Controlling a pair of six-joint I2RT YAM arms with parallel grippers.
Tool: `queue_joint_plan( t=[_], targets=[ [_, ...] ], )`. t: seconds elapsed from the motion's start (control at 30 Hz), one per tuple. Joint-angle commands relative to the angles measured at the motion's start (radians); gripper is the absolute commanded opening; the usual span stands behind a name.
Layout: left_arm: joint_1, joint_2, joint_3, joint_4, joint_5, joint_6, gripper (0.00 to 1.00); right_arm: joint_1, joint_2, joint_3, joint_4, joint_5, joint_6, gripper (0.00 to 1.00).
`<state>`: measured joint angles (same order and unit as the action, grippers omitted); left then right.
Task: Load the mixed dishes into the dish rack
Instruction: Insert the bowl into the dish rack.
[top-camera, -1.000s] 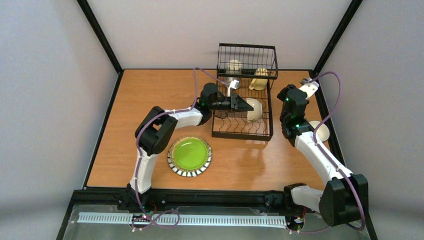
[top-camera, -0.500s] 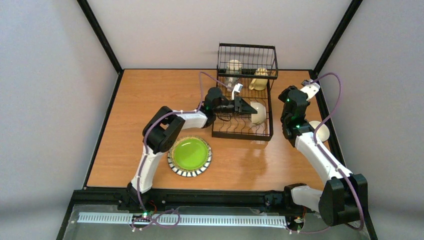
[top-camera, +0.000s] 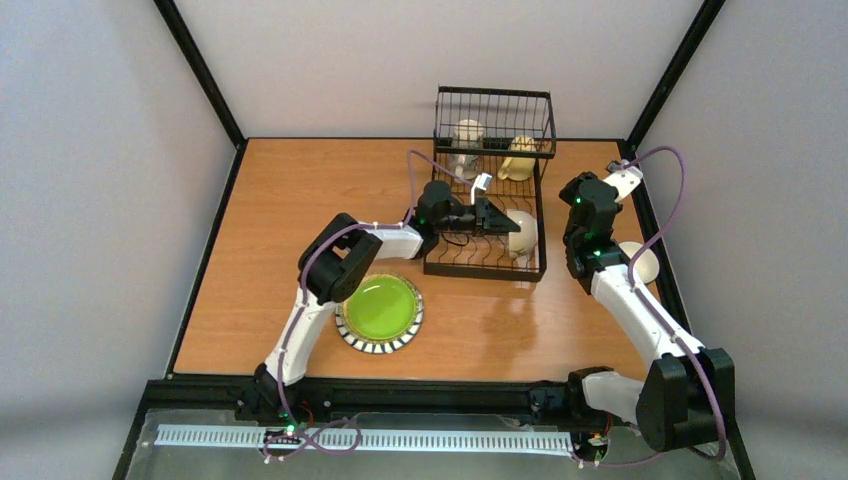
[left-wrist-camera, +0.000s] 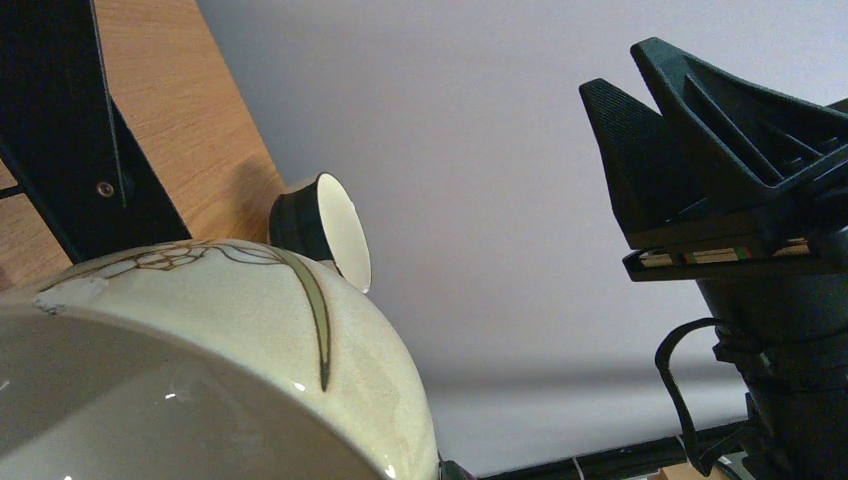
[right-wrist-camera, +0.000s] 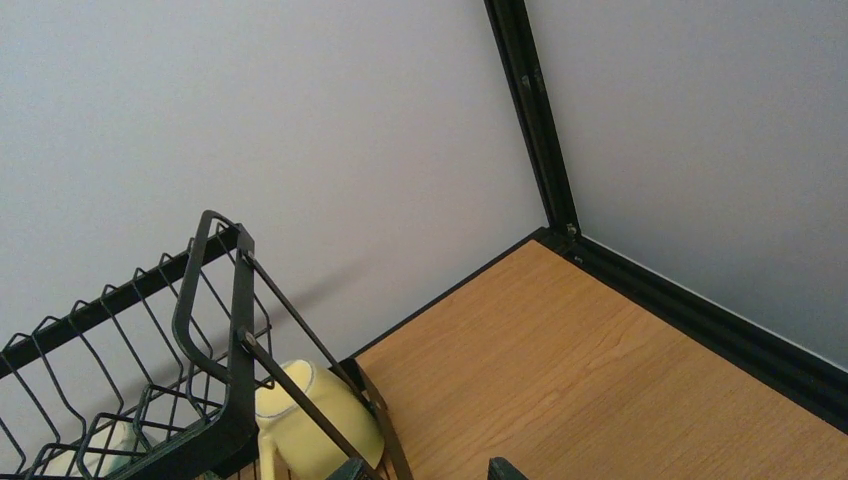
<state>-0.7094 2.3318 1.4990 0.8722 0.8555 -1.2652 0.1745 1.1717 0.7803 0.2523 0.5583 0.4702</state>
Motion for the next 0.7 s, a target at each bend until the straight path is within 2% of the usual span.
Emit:
queue_joint_plan(
  t=[0.0, 0.67],
  targets=[
    [-0.01, 0.017, 0.061, 0.138, -0.01, -0.036, 0.0, -0.013, 0.009, -0.021, 0.027, -0.004, 0.024, 0.7],
    [-0.019, 0.113, 0.11, 0.307, -0.032, -0.187, 0.0, -0.027, 0.019, -0.018, 0.031, -0.017, 0.022, 0.7]
  ],
)
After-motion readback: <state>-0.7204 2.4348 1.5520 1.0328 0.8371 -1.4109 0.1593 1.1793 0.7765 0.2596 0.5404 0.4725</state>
